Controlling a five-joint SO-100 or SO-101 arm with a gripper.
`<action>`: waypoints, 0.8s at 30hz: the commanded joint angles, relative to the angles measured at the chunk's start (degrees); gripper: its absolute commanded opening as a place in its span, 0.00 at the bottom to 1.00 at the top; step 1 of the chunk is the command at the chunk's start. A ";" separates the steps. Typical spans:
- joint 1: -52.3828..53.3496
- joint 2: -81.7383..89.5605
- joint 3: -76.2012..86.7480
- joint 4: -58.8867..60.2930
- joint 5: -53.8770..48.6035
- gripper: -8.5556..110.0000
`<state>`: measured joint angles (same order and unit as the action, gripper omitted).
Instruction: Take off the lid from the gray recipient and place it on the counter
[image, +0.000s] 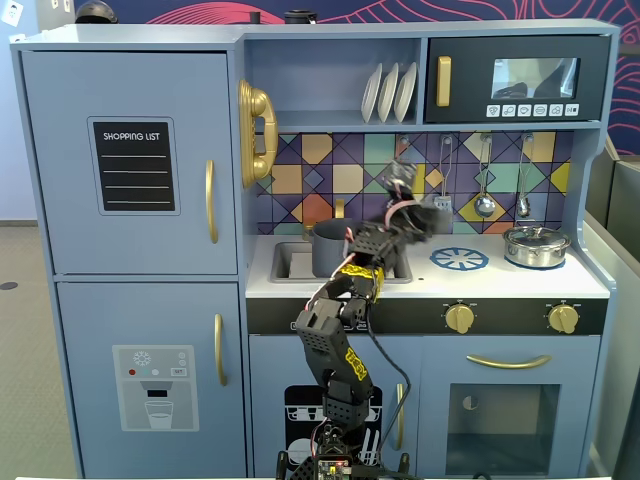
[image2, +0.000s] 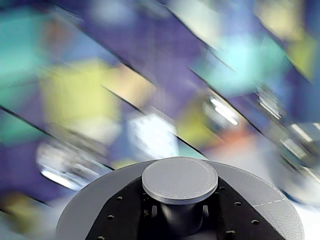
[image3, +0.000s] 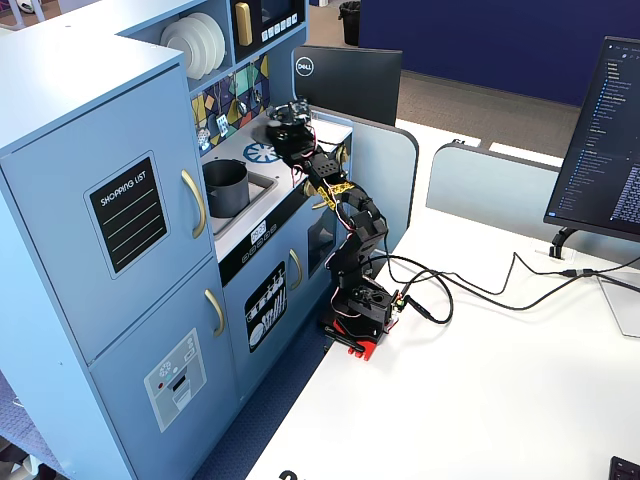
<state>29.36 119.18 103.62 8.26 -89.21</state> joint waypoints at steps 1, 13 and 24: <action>3.78 3.87 3.87 -5.89 0.62 0.07; 5.19 -2.29 15.73 -19.42 -1.23 0.07; 4.04 -8.70 14.24 -22.15 -1.32 0.07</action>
<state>33.84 110.83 120.23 -11.25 -90.00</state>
